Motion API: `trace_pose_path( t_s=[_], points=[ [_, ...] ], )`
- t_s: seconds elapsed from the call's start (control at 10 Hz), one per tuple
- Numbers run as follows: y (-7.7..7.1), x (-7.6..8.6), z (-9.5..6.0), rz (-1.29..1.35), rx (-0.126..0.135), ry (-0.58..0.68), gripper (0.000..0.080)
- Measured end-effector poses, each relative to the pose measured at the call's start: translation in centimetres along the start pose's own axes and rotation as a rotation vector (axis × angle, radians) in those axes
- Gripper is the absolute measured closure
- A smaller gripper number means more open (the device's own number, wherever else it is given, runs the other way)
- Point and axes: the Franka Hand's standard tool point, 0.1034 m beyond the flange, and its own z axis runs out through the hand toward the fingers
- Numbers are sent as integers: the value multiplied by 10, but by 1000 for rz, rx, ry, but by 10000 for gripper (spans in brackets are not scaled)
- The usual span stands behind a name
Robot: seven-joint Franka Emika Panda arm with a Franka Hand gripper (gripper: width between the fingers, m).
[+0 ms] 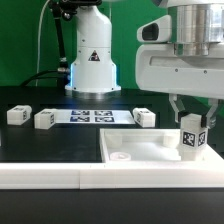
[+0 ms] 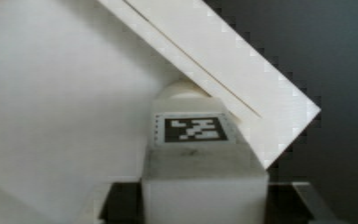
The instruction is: Assemble one leg
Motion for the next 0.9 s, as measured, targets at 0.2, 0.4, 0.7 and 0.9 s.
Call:
trace_pose_path(
  t_s=[0.2, 0.4, 0.7, 0.9],
  points=[
    [0, -2, 1, 288, 16, -5, 509],
    [1, 0, 0, 450, 28, -31, 509],
    [0, 0, 0, 680, 33, -56, 509],
    [-1, -1, 0, 797, 32, -57, 509]
  ],
)
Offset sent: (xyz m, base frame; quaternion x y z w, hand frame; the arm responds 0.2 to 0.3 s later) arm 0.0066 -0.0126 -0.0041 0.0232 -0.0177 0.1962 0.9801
